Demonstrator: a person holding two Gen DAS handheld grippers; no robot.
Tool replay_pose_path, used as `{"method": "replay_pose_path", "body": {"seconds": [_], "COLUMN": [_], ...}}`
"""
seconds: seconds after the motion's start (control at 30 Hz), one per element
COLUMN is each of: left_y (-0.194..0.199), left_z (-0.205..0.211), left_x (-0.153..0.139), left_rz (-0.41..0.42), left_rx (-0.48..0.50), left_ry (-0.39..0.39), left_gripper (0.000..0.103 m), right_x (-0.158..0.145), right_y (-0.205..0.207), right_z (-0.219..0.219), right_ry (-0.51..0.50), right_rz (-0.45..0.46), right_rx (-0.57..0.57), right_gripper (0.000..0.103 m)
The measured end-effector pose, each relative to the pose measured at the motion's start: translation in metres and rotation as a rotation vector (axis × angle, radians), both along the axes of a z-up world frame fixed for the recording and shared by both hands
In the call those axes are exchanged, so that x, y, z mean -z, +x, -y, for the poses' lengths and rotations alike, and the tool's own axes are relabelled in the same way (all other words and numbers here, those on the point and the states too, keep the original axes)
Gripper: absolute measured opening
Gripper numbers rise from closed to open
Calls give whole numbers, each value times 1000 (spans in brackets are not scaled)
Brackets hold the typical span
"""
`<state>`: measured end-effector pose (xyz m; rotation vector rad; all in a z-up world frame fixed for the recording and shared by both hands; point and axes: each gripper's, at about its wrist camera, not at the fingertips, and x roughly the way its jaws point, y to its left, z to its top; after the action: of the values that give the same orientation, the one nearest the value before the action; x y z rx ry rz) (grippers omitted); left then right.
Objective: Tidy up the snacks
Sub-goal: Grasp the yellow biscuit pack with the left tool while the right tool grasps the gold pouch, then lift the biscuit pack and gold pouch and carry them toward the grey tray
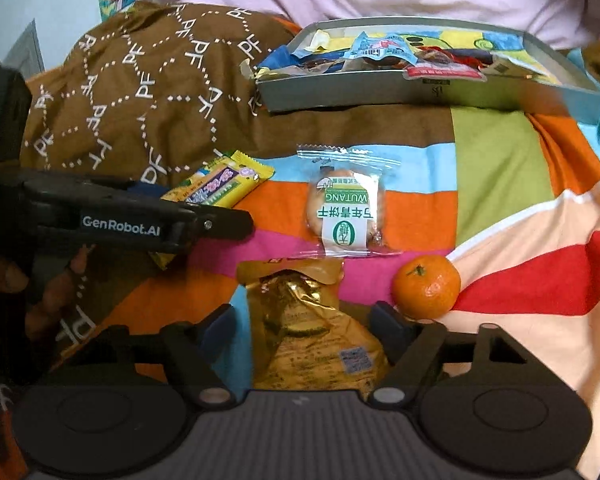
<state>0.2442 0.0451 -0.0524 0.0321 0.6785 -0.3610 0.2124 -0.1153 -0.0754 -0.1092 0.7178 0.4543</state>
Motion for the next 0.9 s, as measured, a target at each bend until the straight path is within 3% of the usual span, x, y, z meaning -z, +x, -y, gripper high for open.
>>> {"method": "replay_pose_path", "body": {"seconds": [0.13, 0.3, 0.7, 0.9], "left_y": [-4, -12, -28, -26], "left_z": [5, 12, 28, 30], "left_x": [1, 2, 2, 4], "left_rz": [-3, -8, -22, -33], "left_rx": [-6, 15, 66, 78], "left_ry": [20, 45, 118, 120], "left_gripper": [52, 51, 50, 64], "right_x": [-1, -2, -8, -6], "right_y": [-5, -15, -42, -42], "right_z": [-3, -8, -4, -6], "right_ry": [-31, -72, -116, -129], "right_rz": [7, 11, 22, 26], "right_rx": [-11, -38, -43, -41], "right_gripper": [62, 60, 59, 61]}}
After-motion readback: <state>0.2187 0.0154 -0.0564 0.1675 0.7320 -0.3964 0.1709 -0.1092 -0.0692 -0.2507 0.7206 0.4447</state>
